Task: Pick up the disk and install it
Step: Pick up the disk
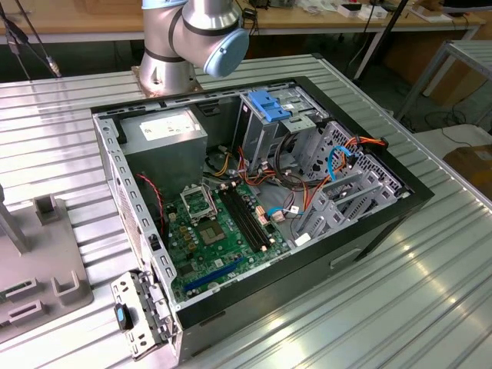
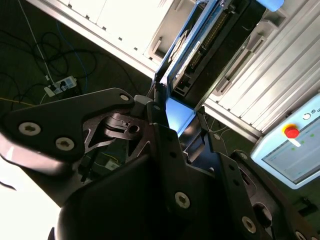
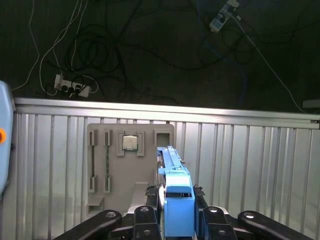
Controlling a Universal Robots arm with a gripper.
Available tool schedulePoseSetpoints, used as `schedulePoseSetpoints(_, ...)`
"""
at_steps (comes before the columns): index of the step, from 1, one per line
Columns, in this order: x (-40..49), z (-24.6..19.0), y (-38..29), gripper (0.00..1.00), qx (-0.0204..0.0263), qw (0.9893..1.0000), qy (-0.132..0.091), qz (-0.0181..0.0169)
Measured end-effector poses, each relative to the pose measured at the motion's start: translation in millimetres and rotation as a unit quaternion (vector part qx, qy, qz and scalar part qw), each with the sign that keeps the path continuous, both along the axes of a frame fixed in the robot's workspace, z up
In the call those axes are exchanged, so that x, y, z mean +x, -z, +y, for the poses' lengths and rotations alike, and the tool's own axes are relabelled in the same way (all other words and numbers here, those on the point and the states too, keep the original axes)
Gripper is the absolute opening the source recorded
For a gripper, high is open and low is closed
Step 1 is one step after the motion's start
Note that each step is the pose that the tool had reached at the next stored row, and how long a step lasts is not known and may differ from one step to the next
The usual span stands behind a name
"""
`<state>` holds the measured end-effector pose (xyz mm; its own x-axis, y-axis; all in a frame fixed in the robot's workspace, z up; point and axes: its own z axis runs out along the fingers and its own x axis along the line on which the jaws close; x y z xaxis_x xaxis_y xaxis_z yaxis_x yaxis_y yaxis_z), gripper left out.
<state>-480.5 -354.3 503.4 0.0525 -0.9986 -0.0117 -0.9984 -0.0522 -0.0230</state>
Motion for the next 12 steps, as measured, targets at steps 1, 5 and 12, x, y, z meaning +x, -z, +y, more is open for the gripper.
schedulePoseSetpoints(1, 0.0, 0.0, 0.0, 0.36, 0.0, 1.0, 0.0, 0.0)
schedulePoseSetpoints(5, 0.0, 0.0, -0.8, 0.36, 0.0, 1.0, 0.0, 0.0)
schedulePoseSetpoints(12, 0.0, 0.0, -0.9, 0.36, 0.0, 1.0, 0.0, 0.0)
